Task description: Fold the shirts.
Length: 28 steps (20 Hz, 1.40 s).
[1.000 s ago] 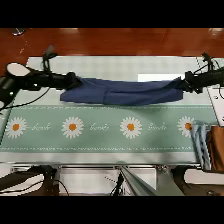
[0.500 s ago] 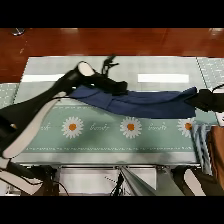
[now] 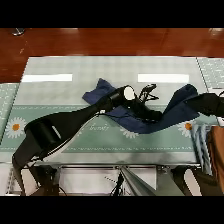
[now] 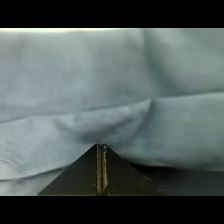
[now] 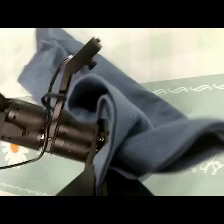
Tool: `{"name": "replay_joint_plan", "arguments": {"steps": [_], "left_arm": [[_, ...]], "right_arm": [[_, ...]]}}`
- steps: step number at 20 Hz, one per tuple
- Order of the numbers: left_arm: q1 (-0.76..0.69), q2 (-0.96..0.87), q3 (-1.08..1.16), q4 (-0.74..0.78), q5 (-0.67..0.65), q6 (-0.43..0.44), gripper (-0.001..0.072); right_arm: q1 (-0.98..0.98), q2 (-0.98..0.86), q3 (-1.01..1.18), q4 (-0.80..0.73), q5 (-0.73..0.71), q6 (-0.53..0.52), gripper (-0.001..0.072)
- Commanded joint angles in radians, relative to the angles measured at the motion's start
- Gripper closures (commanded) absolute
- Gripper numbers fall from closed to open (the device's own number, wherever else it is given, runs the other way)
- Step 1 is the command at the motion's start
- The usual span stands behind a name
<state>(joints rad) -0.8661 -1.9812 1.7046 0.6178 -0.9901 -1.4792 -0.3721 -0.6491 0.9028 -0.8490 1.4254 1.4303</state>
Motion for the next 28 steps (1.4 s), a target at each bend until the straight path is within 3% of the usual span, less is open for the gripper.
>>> {"name": "replay_joint_plan", "arguments": {"steps": [1,5,8,14,17,20,27,28], "left_arm": [[0.056,0.005,0.025,-0.068,-0.071,0.0,0.0689],[0.336,0.123,0.01,0.026,-0.221,0.014,0.0689],[0.57,0.333,-0.116,0.095,-0.285,0.092,0.0689],[0.927,0.993,-0.673,0.247,-0.063,0.145,0.0689],[0.964,1.263,-0.938,0.246,-0.039,0.159,0.0689],[0.949,1.448,-1.151,0.217,-0.02,0.113,0.0689],[0.947,1.495,-1.264,0.193,0.0,0.114,0.0689],[0.947,1.49,-1.264,0.193,0.014,0.114,0.0689]], "right_arm": [[0.001,0.006,-0.001,0.029,0.007,0.001,0.0691],[0.084,-0.012,0.001,0.1,-0.045,0.009,0.0691],[0.269,-0.095,0.006,0.119,-0.192,0.032,0.0691],[0.628,-0.542,0.276,0.126,-0.423,0.031,0.0691],[0.732,-0.812,0.486,0.123,-0.442,0.034,0.0691],[0.781,-1.022,0.637,0.174,-0.447,0.046,0.0691],[0.793,-1.245,0.826,0.248,-0.439,0.11,0.069],[0.794,-1.257,0.837,0.275,-0.438,0.108,0.0532]]}}
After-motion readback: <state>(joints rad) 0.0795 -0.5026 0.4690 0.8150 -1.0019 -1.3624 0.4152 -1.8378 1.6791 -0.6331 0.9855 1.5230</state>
